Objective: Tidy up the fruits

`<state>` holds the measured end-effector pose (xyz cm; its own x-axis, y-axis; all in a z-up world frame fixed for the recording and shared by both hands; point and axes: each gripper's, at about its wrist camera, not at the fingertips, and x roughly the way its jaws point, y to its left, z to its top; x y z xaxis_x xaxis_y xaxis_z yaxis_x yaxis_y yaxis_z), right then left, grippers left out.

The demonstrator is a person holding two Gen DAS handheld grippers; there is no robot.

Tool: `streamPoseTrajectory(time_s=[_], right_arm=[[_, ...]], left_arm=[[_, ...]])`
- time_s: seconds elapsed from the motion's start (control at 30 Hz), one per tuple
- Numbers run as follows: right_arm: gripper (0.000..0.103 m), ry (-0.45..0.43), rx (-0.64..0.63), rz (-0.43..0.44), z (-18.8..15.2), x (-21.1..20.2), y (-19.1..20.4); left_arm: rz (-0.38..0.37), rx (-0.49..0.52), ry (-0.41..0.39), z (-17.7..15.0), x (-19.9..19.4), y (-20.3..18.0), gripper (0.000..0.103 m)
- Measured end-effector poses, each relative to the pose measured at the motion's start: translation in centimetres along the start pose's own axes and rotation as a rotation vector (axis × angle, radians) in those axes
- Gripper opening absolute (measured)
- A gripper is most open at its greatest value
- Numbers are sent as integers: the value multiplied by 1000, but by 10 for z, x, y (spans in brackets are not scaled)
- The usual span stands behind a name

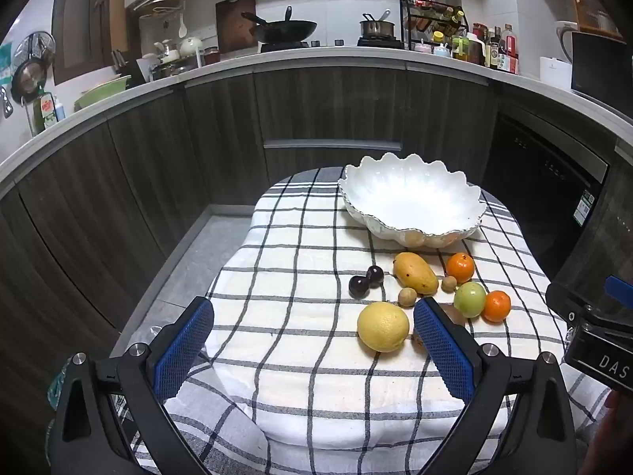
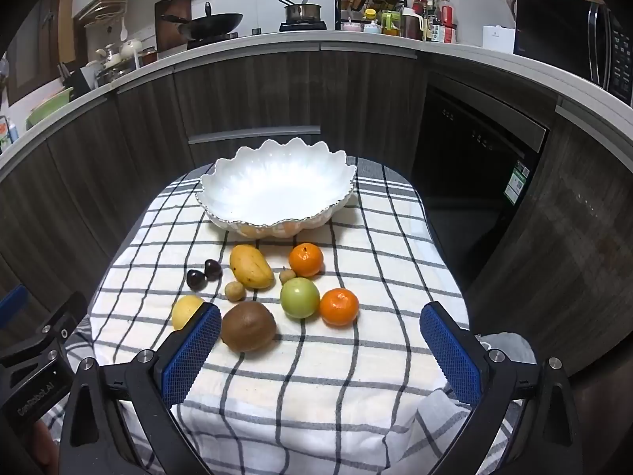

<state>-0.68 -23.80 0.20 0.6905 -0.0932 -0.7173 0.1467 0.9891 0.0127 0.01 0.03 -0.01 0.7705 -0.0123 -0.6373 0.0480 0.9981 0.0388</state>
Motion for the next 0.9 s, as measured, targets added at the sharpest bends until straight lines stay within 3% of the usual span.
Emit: streamPoseTrajectory(time_s=[0.9], right_arm=[[102,-3,7,10,0,1,1]], left_arm=[[-5,11,8,-3,2,-5,103]])
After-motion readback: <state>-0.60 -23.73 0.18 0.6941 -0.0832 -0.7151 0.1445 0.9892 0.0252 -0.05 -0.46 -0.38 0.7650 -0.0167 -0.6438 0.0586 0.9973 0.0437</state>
